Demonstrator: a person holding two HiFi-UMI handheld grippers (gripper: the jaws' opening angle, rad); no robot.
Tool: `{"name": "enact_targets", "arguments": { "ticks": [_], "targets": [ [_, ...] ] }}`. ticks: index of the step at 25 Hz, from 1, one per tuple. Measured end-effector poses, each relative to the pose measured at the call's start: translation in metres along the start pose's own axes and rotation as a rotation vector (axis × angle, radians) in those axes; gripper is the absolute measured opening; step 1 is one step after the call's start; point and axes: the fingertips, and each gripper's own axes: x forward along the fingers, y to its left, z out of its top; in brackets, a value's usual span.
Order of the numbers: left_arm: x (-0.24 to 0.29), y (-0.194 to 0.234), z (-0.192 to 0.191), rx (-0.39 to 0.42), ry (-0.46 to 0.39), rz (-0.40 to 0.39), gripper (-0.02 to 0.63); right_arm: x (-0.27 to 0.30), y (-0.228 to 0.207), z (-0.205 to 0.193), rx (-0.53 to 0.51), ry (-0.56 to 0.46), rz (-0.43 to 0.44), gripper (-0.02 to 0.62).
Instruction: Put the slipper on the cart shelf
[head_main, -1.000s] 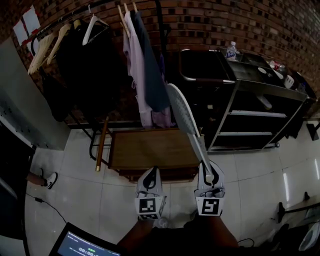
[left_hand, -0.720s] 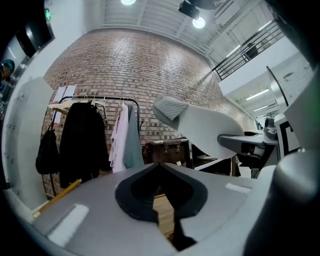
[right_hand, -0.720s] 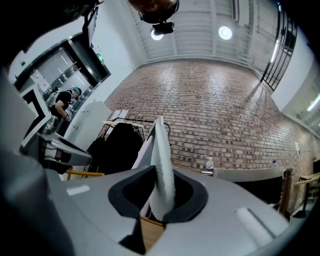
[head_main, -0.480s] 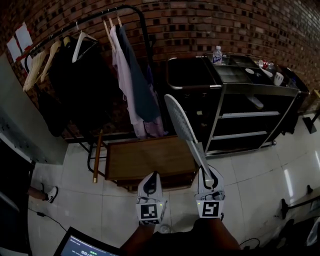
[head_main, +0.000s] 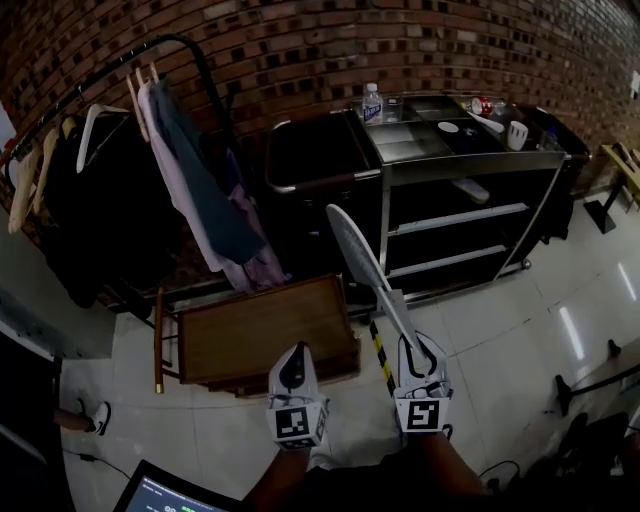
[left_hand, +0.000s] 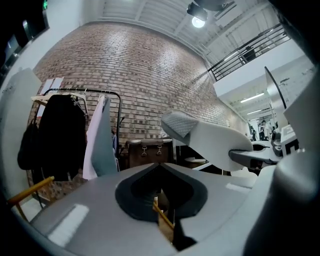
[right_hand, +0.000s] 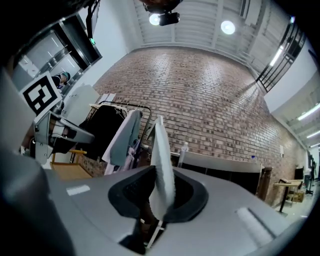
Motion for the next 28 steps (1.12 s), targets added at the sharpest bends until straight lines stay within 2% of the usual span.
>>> {"name": "enact_targets", "arguments": {
  "ticks": [9, 15, 21, 25, 28],
  "targets": [
    [0.084, -0.087, -0.018, 0.020, 0.036, -0.047, 0.012, 0.020, -0.100, -0.076, 0.000, 0.114, -0.022, 0.057],
    [0.134, -0.127, -0.038, 0.037, 0.070, -0.061, 0.012, 0.032, -0.155, -0.131, 0.019, 0.207, -0.046, 0.057],
    [0.170, -0.146, -0.057, 0.031, 0.128, -0.027, 0.012, 0.059, -0.191, -0.186, 0.129, 0.310, -0.045, 0.057],
    [0.187, -0.149, -0.054, 0.043, 0.128, 0.007, 0.012, 0.091, -0.203, -0.202, 0.138, 0.342, -0.015, 0.057],
    [0.193, -0.145, -0.054, 0.053, 0.135, 0.038, 0.012, 0.119, -0.204, -0.209, 0.182, 0.348, 0.009, 0.058]
  ]
}}
